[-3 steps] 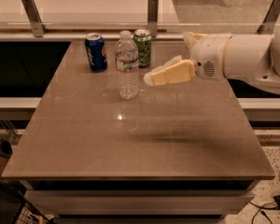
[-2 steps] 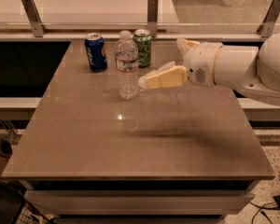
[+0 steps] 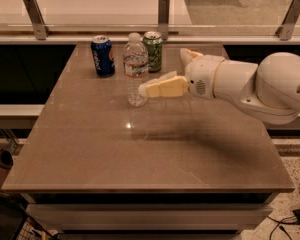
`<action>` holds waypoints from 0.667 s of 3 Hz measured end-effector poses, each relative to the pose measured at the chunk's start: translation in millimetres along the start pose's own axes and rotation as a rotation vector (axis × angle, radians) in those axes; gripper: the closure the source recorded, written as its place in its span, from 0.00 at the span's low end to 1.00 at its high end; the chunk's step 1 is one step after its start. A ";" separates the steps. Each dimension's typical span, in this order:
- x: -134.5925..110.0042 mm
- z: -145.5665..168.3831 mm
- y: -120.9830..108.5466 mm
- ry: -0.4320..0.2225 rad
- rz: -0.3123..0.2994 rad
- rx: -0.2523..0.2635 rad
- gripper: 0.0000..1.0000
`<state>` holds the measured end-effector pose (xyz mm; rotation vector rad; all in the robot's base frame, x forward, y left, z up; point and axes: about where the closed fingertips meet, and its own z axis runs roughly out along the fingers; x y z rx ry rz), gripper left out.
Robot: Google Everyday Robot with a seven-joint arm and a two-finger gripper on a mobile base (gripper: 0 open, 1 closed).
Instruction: Knock water bottle over
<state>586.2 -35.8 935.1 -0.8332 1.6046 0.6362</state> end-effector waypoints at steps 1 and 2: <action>-1.8 11.9 0.8 -0.018 0.010 -0.005 0.00; -2.5 25.0 2.0 -0.023 0.020 -0.020 0.00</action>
Offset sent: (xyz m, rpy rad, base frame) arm 0.0241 0.0306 -0.0071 0.0490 0.0204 0.0252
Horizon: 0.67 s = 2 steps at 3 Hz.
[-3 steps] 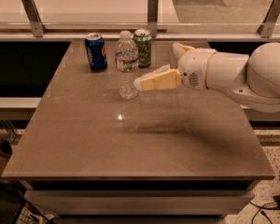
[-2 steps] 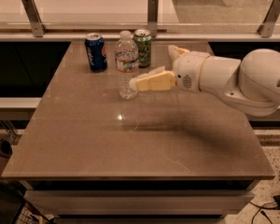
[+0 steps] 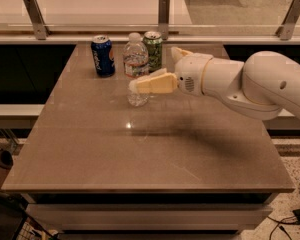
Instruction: Knock water bottle over
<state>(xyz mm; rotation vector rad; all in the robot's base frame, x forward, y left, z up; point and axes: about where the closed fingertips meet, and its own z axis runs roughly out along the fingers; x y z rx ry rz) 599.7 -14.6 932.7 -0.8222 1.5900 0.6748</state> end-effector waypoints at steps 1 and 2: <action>-0.5 14.3 1.4 -0.007 0.011 -0.022 0.00; 1.3 24.7 3.3 -0.023 0.024 -0.038 0.00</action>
Offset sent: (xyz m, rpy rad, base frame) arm 0.0182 0.0278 -0.0119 0.0672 0.0167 0.0434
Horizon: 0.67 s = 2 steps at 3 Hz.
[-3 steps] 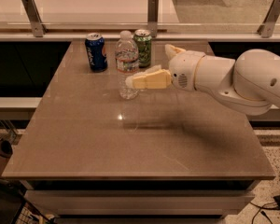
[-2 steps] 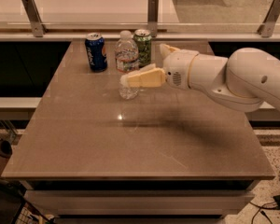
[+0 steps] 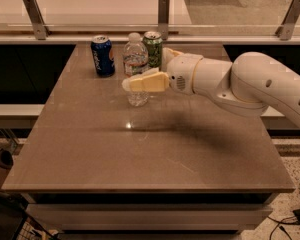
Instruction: Knock water bottle over
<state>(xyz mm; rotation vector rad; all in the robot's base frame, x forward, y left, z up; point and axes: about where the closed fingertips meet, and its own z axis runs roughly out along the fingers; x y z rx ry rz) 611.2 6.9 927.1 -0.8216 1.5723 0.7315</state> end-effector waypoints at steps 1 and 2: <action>1.0 7.1 4.7 -0.012 0.004 -0.018 0.00; 0.7 13.4 10.1 -0.011 -0.001 -0.039 0.18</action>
Offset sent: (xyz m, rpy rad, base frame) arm -0.0005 0.0206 -0.0051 0.0109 -0.0033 0.0547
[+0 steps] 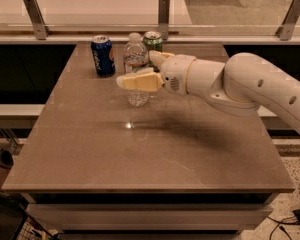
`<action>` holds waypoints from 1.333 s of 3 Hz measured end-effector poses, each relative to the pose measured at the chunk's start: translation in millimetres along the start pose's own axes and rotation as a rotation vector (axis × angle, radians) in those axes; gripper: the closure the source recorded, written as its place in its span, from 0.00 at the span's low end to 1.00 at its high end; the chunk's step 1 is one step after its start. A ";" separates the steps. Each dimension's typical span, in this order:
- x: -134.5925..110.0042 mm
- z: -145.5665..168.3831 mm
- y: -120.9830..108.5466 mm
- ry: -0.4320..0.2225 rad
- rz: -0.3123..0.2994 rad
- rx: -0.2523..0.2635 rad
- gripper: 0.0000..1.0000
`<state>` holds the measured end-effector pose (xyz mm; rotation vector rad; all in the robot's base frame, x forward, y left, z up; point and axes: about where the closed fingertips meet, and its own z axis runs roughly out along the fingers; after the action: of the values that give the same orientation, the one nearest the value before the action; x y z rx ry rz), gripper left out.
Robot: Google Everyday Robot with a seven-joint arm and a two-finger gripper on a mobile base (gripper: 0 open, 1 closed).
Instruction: Knock water bottle over
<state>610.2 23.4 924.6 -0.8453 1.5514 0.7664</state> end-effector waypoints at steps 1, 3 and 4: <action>-0.9 1.2 1.6 0.000 -0.001 -0.002 0.41; -2.9 4.3 5.6 -0.001 -0.005 -0.010 0.88; -3.8 5.7 7.4 -0.001 -0.006 -0.013 1.00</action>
Offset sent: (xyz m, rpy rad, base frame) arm -0.0006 0.0018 0.0007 -0.0003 -0.0009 0.0025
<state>607.2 32.5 927.8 -0.8593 1.5437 0.7730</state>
